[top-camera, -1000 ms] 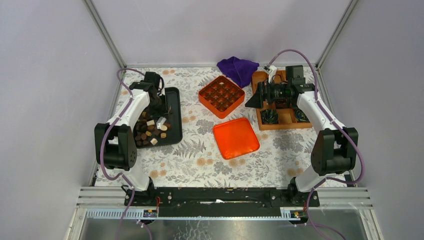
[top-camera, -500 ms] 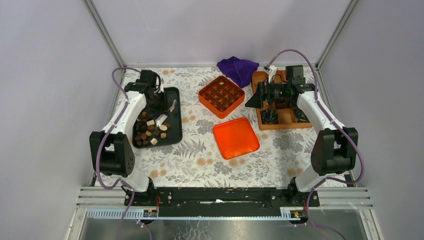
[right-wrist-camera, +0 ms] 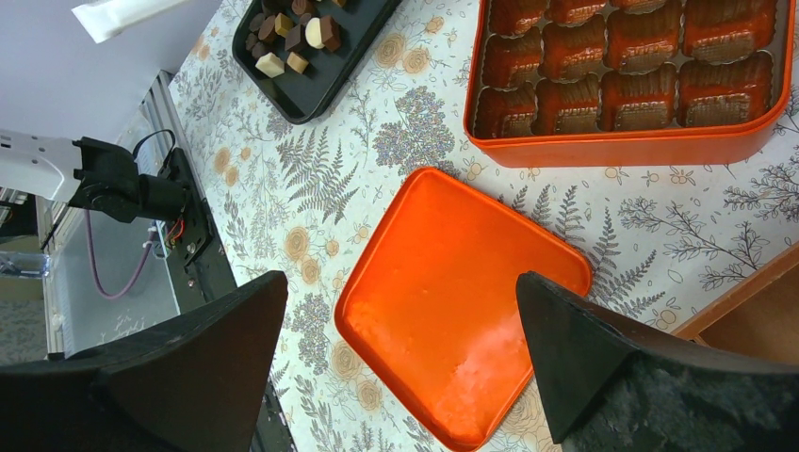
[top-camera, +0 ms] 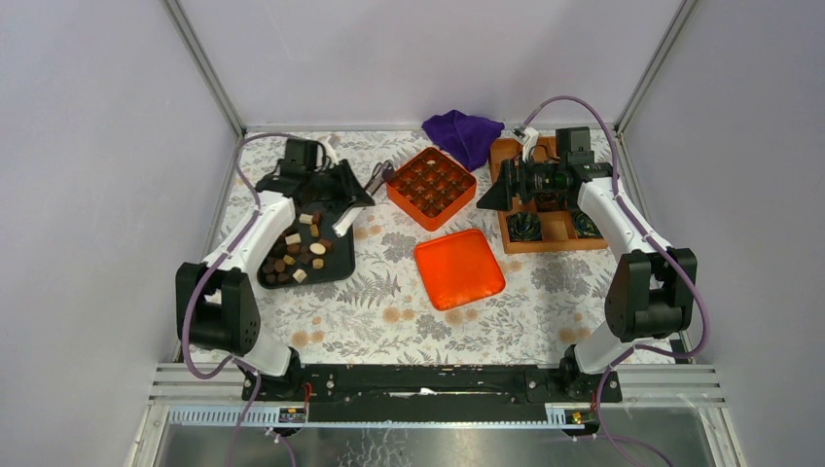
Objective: Pack the chocolate
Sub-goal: Place the fake chocolate in the packing box.
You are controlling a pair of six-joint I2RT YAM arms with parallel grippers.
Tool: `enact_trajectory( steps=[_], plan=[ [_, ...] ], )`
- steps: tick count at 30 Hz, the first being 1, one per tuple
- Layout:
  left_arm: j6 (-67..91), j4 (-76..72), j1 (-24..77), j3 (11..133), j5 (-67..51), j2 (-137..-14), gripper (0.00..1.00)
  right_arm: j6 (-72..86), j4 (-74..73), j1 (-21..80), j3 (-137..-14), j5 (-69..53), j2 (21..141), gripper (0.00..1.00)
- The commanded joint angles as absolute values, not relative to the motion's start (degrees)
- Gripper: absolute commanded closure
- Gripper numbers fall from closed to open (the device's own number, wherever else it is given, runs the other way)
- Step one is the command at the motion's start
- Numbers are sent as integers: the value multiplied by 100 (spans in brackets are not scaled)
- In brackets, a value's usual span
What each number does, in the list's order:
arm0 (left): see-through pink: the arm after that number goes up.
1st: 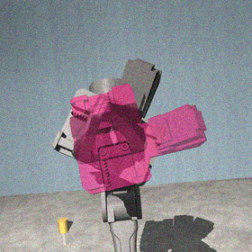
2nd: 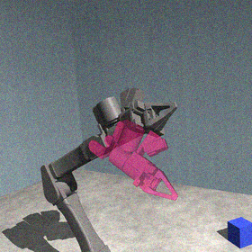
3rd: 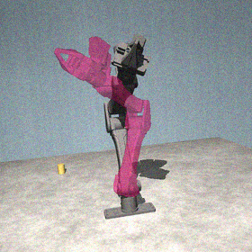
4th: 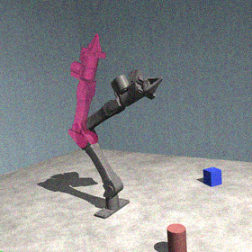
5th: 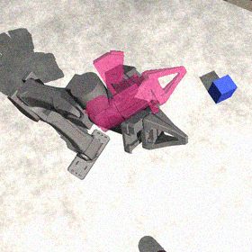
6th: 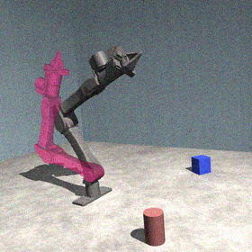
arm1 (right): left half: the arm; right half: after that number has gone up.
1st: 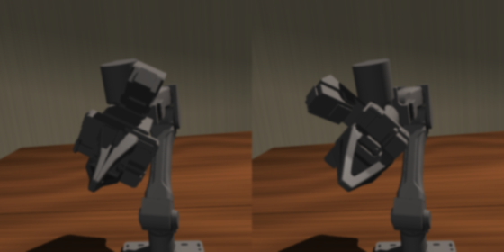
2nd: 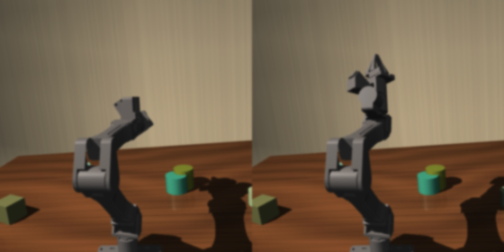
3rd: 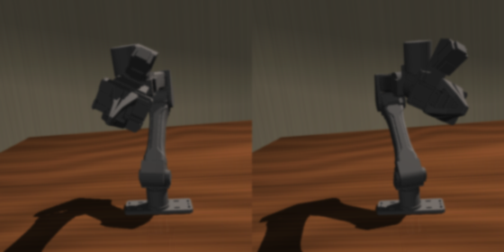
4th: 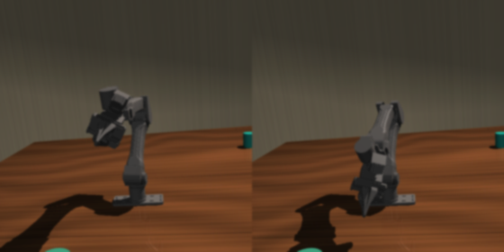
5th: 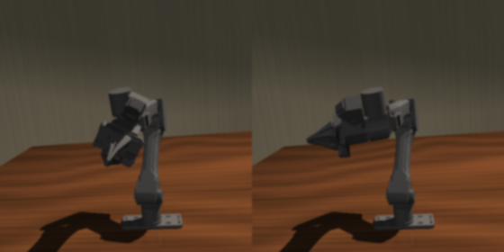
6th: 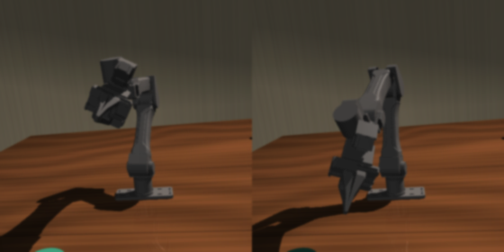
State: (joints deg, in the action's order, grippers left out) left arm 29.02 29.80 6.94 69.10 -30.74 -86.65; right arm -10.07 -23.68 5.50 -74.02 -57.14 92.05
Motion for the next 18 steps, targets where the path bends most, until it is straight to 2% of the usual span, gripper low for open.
enact_trajectory(
  steps=[1,10,18],
  plan=[
    [3367,1706,1354,7362,-2491,-8965,100,-989,-2232,527,-7514,-5916,9168,0],
    [2924,2496,2244,8851,-320,-10328,100,-1071,-2276,527,-7497,-5836,9091,0],
    [2523,2847,2536,9697,385,-11122,99,-1099,-2303,527,-7497,-5816,9081,0]
  ],
)
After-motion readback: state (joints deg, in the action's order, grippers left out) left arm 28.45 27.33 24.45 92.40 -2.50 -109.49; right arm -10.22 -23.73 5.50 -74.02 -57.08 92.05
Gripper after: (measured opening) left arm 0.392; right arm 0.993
